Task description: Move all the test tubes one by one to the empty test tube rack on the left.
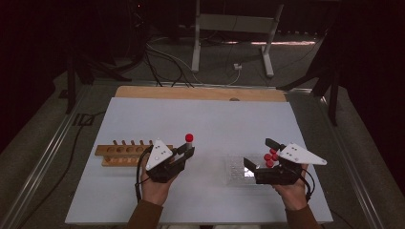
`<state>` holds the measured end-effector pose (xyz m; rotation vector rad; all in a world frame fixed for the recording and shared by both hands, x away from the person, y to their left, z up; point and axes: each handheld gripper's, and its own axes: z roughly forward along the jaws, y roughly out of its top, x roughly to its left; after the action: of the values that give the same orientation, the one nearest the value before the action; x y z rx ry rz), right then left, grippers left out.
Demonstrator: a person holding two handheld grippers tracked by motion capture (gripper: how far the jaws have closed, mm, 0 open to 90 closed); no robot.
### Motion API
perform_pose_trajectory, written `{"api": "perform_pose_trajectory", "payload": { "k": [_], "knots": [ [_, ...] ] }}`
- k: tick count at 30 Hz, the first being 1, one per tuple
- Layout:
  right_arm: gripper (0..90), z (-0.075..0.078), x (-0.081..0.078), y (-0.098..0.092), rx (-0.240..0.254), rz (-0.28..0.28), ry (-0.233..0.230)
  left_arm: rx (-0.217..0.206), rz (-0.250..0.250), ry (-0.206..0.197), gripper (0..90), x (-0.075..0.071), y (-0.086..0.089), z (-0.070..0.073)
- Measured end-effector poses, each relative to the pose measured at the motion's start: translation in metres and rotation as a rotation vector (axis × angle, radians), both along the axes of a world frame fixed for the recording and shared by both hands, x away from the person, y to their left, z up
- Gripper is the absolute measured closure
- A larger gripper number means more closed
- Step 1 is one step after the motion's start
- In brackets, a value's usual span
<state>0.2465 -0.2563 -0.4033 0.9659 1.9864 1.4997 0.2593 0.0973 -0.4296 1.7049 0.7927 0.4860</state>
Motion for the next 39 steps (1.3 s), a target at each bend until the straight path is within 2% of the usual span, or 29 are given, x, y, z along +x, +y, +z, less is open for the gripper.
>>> {"api": "perform_pose_trajectory", "payload": {
  "k": [3, 8, 15, 24, 28, 36, 39],
  "knots": [
    [0.0, -0.002, 0.000, -0.009, 0.032, -0.014, 0.005, -0.009, 0.017, -0.003, 75.8, 0.002, 0.007, 0.001],
    [0.0, 0.002, 0.000, -0.019, 0.057, -0.028, 0.009, -0.012, 0.057, -0.023, 75.7, 0.007, 0.023, 0.000],
    [0.0, 0.001, 0.002, -0.030, 0.042, -0.060, 0.002, -0.008, 0.112, -0.032, 75.7, 0.013, 0.040, -0.004],
    [0.0, -0.002, 0.003, -0.044, 0.058, -0.101, 0.006, -0.002, 0.157, -0.039, 75.6, 0.015, 0.054, -0.007],
    [0.0, -0.002, 0.003, -0.050, 0.066, -0.130, 0.024, 0.008, 0.188, -0.042, 75.5, 0.017, 0.063, -0.008],
    [0.0, -0.004, 0.001, -0.055, 0.070, -0.130, 0.018, 0.018, 0.221, -0.036, 75.4, 0.019, 0.070, -0.015],
    [0.0, -0.004, 0.001, -0.057, 0.070, -0.132, 0.018, 0.029, 0.232, -0.021, 75.3, 0.021, 0.072, -0.021]
  ]
}}
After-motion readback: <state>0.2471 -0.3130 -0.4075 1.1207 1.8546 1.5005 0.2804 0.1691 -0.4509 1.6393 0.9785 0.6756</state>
